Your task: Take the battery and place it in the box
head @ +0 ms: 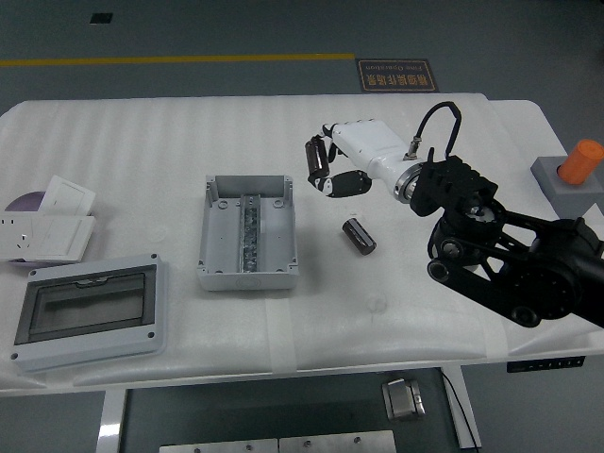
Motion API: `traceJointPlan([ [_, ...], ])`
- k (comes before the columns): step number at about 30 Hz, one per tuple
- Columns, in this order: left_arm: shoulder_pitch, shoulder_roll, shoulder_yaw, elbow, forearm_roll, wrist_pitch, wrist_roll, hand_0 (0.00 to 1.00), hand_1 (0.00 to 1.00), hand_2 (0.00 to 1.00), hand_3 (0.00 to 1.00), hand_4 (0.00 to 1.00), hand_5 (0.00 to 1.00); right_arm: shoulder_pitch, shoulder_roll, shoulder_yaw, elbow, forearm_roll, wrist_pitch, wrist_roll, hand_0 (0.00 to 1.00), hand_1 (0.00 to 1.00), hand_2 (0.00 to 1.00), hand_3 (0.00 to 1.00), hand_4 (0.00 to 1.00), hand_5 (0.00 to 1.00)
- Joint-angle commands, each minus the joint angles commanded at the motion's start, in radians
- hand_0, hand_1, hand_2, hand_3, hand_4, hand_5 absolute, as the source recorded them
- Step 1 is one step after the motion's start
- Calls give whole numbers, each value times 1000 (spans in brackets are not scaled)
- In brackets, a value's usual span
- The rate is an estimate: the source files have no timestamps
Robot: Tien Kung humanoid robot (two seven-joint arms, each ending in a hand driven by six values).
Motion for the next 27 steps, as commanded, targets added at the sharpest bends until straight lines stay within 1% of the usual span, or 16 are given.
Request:
traceJointPlan([
  [2,1,0,4,1,1,-11,5,626,651,428,585,499,509,-21,33,-4,6,6,-11,3,646,598,518,637,563,406],
  [3,2,-1,6,1,2,-17,7,627,651,428,585,501,509,-32,50,-7,5,8,-14,3,656,604,554,677,591,424],
  [5,2,-2,8,1,3,-27,12,627,651,428,585,501,509,-61,82,-12,2,0,-12,0,656,604,554,677,591,424],
  [8,3,-3,10,2,4,-29,12,627,651,428,585,501,509,-102,123,-17,-4,-12,-6,-5,656,604,554,677,591,424],
  [9,3,-4,10,2,3,-29,11,628,651,428,585,501,508,-111,133,-22,-6,-12,-6,-4,679,658,689,884,670,477],
  [11,3,-3,11,3,4,-28,10,628,651,428,585,501,508,-124,149,-36,-10,-10,-7,-2,679,658,689,884,670,477],
  [14,0,0,14,4,2,-25,8,628,651,428,585,501,508,-128,160,-61,-19,-4,-3,-3,679,658,689,884,670,477],
  [15,0,1,14,5,1,-25,7,629,652,397,586,500,507,-128,162,-66,-22,-2,-2,-3,837,784,847,998,792,535],
  [20,-1,4,18,6,-2,-24,6,629,652,397,586,500,507,-126,164,-77,-41,15,1,0,837,784,847,998,792,535],
  [21,-2,4,19,6,-3,-24,6,627,652,342,578,501,507,-125,164,-80,-46,20,2,1,914,850,929,998,825,524],
  [26,-5,6,18,5,-1,-24,6,627,652,342,578,501,507,-118,162,-87,-67,33,0,5,914,850,929,998,825,524],
  [27,-6,6,16,5,-1,-24,5,628,652,315,575,500,504,-116,156,-82,-68,30,-1,3,927,860,932,998,861,524],
])
